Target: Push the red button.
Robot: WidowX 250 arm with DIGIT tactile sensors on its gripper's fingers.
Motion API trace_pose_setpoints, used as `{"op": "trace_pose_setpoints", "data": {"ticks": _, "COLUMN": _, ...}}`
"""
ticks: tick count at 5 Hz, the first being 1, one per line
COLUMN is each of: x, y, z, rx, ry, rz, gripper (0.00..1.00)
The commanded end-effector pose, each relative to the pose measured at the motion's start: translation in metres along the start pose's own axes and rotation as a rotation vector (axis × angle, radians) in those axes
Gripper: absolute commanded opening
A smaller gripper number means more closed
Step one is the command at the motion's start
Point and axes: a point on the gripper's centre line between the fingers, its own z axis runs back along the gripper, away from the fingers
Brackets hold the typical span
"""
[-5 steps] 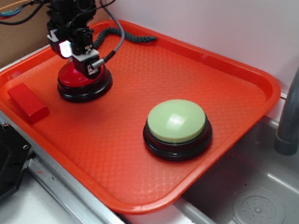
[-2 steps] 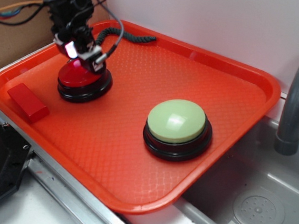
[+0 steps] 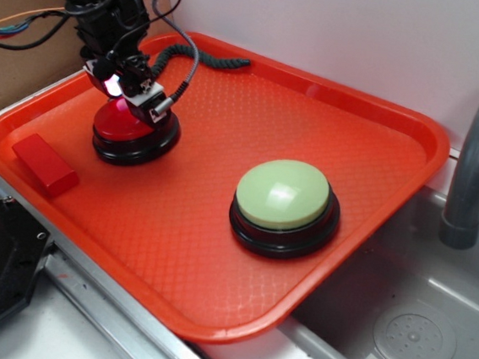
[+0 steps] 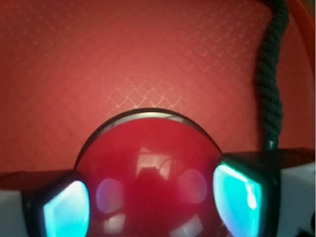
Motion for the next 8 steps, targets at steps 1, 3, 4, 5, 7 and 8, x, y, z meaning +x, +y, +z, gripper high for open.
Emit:
{"op": "trace_pose_setpoints", "data": {"ticks": 1, "x": 0.011, "y": 0.004, "z": 0.066, "rx": 0.103, "ry": 0.0, "rz": -0.075, "gripper": 1.0}}
{"op": "trace_pose_setpoints", "data": {"ticks": 3, "x": 0.005, "y": 0.009, "z": 0.095, "rx": 0.153, "ry": 0.064, "rz": -0.037, "gripper": 1.0}}
{"op": "trace_pose_setpoints", "data": {"ticks": 4, "x": 0.005, "y": 0.009, "z": 0.099, "rx": 0.152, "ry": 0.059, "rz": -0.031, "gripper": 1.0}}
{"op": "trace_pose_setpoints", "data": {"ticks": 5, "x": 0.0, "y": 0.018, "z": 0.112, "rx": 0.111, "ry": 0.055, "rz": 0.011, "gripper": 1.0}}
{"op": "trace_pose_setpoints", "data": {"ticks": 7, "x": -0.013, "y": 0.033, "z": 0.136, "rx": 0.043, "ry": 0.047, "rz": 0.162, "gripper": 1.0}}
{"op": "trace_pose_setpoints", "data": {"ticks": 8, "x": -0.014, "y": 0.031, "z": 0.14, "rx": 0.038, "ry": 0.054, "rz": 0.178, "gripper": 1.0}}
